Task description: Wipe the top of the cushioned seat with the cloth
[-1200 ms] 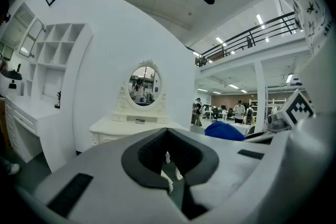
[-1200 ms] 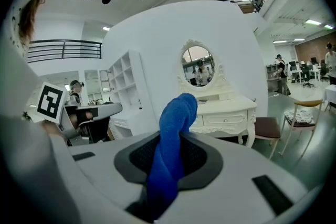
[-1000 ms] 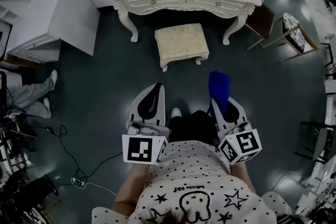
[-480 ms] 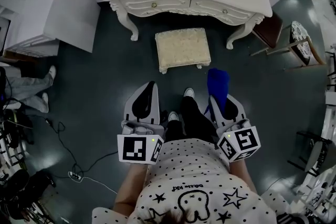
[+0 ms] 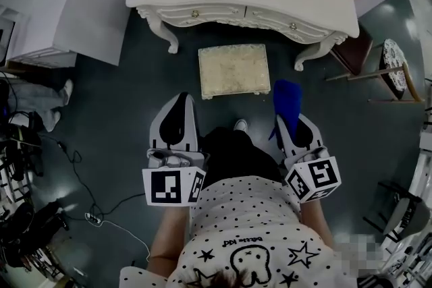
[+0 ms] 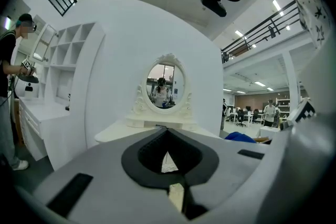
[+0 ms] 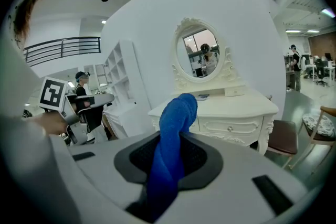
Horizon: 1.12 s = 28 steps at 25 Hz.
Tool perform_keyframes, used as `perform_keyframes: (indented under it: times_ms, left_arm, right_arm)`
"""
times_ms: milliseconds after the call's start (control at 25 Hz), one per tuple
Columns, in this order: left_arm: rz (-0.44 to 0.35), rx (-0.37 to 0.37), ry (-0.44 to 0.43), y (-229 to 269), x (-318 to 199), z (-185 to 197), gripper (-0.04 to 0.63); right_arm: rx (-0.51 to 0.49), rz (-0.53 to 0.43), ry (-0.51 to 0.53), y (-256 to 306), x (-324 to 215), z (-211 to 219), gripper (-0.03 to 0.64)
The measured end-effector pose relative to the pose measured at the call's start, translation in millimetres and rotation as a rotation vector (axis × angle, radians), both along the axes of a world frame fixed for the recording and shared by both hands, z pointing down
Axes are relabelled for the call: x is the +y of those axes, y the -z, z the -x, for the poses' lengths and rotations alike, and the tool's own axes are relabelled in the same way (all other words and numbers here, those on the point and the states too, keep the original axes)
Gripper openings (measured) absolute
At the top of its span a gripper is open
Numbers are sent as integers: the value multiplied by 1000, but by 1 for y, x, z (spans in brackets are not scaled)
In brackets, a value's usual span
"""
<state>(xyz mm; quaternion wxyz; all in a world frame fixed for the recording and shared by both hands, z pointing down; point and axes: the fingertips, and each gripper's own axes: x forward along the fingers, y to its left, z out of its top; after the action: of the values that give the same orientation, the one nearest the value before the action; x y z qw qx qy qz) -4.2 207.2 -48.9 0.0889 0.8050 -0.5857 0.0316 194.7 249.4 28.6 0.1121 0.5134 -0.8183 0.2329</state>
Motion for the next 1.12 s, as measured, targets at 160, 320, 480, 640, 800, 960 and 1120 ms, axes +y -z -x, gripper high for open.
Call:
perform_keyframes:
  times_ms: [160, 320, 480, 640, 800, 960, 1120]
  left_arm:
    - [29, -14, -6, -9, -15, -5, -5]
    - [57, -10, -33, -20, -31, -6, -5]
    - [41, -53, -73, -21, -63, 15, -5]
    - [-11, -142, -75, -10, -109, 57, -5]
    - [-38, -185, -85, -13, -151, 87, -5]
    - [-10, -172, -116, -47, -175, 95, -5]
    - [57, -148, -174, -105, -189, 85, -5]
  right_arm:
    - [-10, 36, -6, -10, -10, -3, 87]
    - [-14, 61, -25, -18, -22, -1, 87]
    - [-4, 86, -58, -25, -41, 5, 87]
    - [5, 89, -84, -23, -67, 17, 87]
    - [23, 93, -112, -28, -90, 29, 87]
    - [65, 108, -141, -48, -107, 30, 87]
    - [118, 156, -166, -92, -129, 23, 87]
